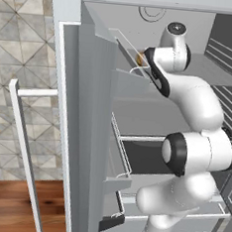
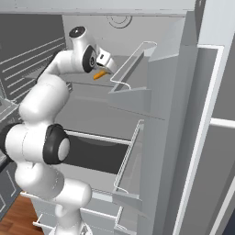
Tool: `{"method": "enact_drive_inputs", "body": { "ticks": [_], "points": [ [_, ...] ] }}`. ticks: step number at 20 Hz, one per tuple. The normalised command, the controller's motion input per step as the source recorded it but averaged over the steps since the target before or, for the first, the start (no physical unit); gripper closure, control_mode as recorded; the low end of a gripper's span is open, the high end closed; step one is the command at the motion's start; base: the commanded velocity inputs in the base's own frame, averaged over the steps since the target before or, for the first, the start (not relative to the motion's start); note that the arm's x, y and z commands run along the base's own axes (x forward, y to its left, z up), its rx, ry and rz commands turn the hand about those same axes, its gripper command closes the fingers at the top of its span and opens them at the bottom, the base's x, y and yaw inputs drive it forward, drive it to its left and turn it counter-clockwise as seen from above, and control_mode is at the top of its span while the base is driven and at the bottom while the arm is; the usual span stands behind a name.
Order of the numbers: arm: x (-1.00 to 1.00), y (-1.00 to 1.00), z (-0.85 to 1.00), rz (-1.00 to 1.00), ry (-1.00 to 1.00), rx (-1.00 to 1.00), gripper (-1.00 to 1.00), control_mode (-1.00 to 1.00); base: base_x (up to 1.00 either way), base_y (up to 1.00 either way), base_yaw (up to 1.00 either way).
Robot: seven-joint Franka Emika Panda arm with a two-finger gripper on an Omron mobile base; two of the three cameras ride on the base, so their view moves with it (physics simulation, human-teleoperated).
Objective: Place one carrot and one chicken drumstick in each tupperware on the nearby counter, to pack two identical lunches.
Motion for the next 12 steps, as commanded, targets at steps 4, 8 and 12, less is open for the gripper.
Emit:
{"method": "enact_drive_inputs", "body": {
  "ticks": [4, 8, 12],
  "points": [
    [0.24, -0.02, -0.36, 0.0, 0.01, 0.0, -1.0, -1.0, 0.0, 0.0, 0.0],
    [-0.24, -0.03, -0.56, 0.0, 0.0, -0.02, -1.0, -1.0, 0.0, 0.0, 0.0],
    [-0.42, -0.09, -0.53, 0.0, 0.0, -0.03, -1.0, -1.0, 0.0, 0.0, 0.0]
  ]
}}
